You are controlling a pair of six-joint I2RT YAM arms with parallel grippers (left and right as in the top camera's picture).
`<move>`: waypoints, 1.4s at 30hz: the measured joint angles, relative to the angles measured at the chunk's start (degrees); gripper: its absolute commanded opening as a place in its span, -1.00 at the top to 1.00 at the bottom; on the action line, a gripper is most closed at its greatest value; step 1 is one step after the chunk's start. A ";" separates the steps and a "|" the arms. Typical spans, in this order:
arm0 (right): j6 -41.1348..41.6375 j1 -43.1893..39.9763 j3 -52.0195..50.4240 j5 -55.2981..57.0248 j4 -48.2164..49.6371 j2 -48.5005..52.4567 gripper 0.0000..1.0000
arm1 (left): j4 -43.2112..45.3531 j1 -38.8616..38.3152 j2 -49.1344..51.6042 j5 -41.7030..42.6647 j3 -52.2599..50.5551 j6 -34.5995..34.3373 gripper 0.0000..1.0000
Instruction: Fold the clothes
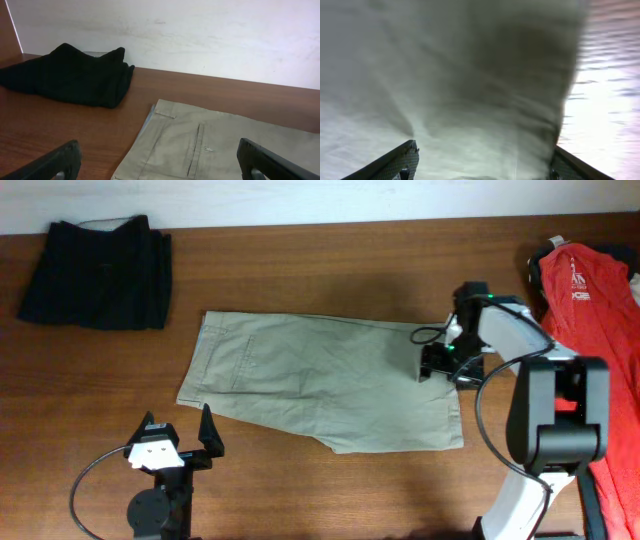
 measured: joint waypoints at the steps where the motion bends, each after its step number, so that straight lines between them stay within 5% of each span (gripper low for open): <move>1: 0.15 0.74 -0.02 0.07 0.33 0.00 -0.05 | 0.00 0.00 0.00 0.00 0.00 0.02 -0.98; 4: 0.90 1.03 -0.37 -0.39 1.11 0.02 0.67 | 0.00 0.00 0.00 0.00 0.00 0.02 -0.98; 9: 1.27 1.03 -0.63 -0.13 1.51 0.13 0.72 | 0.00 0.00 0.00 0.00 0.00 0.02 -0.98; 11: 1.31 0.63 -0.61 0.17 1.46 0.13 0.92 | 0.00 0.00 0.00 0.00 0.00 0.02 -0.98; 16: 1.51 -3.96 1.70 2.12 1.77 1.03 0.92 | 0.00 0.00 0.00 0.00 0.00 0.02 -0.98; 23: 1.66 -6.45 8.55 2.82 4.48 1.57 -0.05 | 0.00 0.00 0.00 0.00 0.00 0.02 -0.98; 25: 1.60 -6.25 9.07 2.93 3.80 1.60 -0.88 | 0.00 0.00 0.00 0.00 0.00 0.02 -0.98; 34: 2.86 -11.43 26.91 3.37 -8.76 2.19 -0.97 | 0.00 0.00 0.00 0.00 0.00 0.00 -0.98; 36: 2.89 -12.41 27.47 3.02 -10.34 2.19 -0.68 | 0.00 0.00 0.00 0.00 0.00 0.02 -0.98; 38: 1.90 -11.89 27.30 0.07 -12.00 2.19 -0.02 | 0.00 0.00 0.00 0.00 0.00 0.00 -0.98; 42: -1.53 -7.63 20.22 -0.61 -9.53 2.19 0.39 | 0.00 0.00 0.00 0.00 0.00 0.00 -0.98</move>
